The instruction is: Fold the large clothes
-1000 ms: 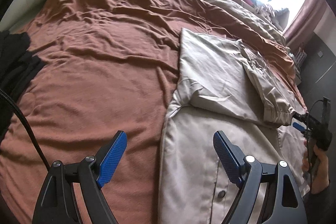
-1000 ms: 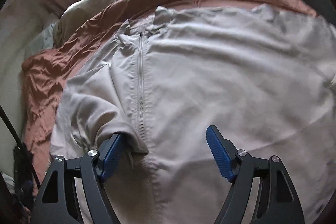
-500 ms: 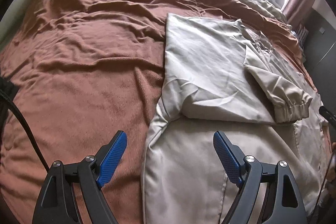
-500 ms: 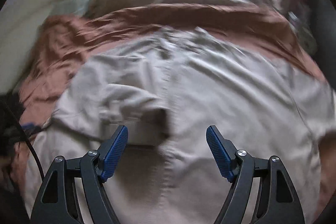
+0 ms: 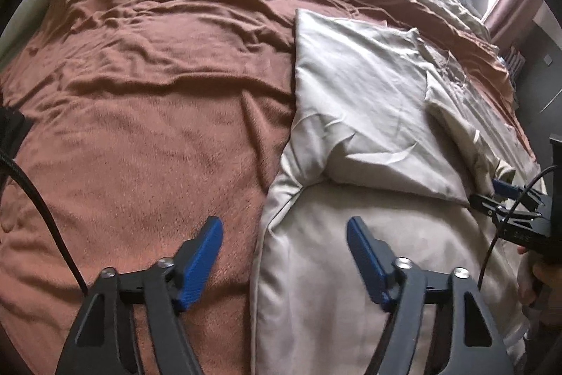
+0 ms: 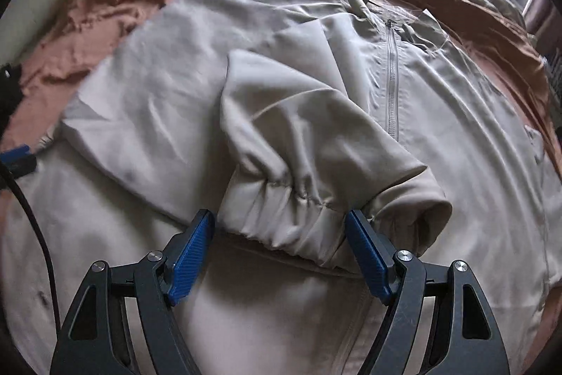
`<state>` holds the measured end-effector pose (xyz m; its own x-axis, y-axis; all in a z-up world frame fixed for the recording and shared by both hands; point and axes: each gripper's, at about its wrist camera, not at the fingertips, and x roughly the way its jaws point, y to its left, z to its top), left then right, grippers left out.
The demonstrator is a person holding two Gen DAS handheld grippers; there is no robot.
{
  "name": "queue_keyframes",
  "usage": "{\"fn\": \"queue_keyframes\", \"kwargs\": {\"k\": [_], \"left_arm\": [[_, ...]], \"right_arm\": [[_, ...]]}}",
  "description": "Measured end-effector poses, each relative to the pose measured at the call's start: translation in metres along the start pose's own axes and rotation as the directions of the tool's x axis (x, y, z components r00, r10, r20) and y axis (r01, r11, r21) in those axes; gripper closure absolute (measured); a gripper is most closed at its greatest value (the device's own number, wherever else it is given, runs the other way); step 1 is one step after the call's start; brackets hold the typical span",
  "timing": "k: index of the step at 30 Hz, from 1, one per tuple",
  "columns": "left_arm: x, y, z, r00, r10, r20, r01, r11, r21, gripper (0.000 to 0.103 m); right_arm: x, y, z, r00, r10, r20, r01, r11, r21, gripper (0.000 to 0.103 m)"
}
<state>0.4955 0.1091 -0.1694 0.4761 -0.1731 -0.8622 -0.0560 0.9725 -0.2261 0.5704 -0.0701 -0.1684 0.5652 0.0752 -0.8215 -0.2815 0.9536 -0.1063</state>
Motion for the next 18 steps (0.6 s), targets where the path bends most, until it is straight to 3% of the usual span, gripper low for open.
{"fn": "queue_keyframes", "kwargs": {"k": [1,2,3,5,13,18], "left_arm": [[0.0,0.0,0.0,1.0,0.001,-0.004,-0.001,1.0,0.003,0.035],[0.0,0.0,-0.001,1.0,0.0,-0.003,0.0,1.0,0.003,0.035],[-0.001,0.001,0.0,1.0,-0.001,-0.002,0.001,1.0,0.0,0.035],[-0.001,0.001,0.0,1.0,0.0,-0.004,0.0,1.0,-0.006,0.035],[-0.01,-0.001,0.0,1.0,0.004,0.005,-0.004,1.0,0.0,0.035],[-0.016,-0.002,-0.001,1.0,0.01,0.008,-0.01,1.0,0.003,0.035]], "right_arm": [[0.001,0.001,0.0,1.0,-0.01,0.002,0.01,1.0,-0.004,0.042],[0.002,0.0,0.001,0.999,-0.037,0.0,0.037,0.999,-0.012,0.066],[0.004,0.003,0.002,0.999,-0.048,-0.004,0.048,0.999,-0.018,0.081],[0.001,0.002,0.005,0.999,-0.027,-0.019,0.027,1.0,-0.006,0.096],[-0.056,-0.04,0.018,0.995,-0.058,0.087,0.051,0.995,0.08,0.097],[-0.077,-0.084,0.011,0.977,-0.191,0.099,0.169,0.967,0.191,0.096]]}}
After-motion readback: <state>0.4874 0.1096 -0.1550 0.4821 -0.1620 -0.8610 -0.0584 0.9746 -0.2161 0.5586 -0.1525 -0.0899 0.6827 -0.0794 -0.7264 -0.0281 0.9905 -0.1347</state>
